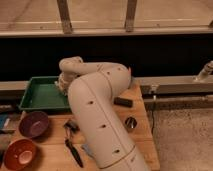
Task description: Wipe tray with towel
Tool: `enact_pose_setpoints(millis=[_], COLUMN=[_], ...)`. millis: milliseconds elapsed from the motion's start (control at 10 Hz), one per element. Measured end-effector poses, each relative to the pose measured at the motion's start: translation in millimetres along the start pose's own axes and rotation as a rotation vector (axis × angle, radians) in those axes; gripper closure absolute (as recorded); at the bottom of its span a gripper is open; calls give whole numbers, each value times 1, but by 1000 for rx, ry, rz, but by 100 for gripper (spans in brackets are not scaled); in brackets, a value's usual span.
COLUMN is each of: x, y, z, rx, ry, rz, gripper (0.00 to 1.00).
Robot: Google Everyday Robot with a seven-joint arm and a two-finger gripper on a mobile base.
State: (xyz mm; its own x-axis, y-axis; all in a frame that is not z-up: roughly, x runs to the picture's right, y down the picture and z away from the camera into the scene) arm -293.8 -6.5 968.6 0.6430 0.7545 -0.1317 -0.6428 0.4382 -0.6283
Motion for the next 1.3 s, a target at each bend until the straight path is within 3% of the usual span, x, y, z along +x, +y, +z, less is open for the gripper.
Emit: enact_pose_setpoints(millis=[200,400,600,800,1100,1300], x=[-17,-14,2,39,85,89], y=[19,50,81,108,102,84], z=[7,4,-3,-14,-29,-32], rx=[-36,-75,-111,-151,-147,-111], ry=[4,11,30,82,127,143], rz=[-68,-134,-185,-220,-173,-146], gripper=[100,100,100,100,100,100])
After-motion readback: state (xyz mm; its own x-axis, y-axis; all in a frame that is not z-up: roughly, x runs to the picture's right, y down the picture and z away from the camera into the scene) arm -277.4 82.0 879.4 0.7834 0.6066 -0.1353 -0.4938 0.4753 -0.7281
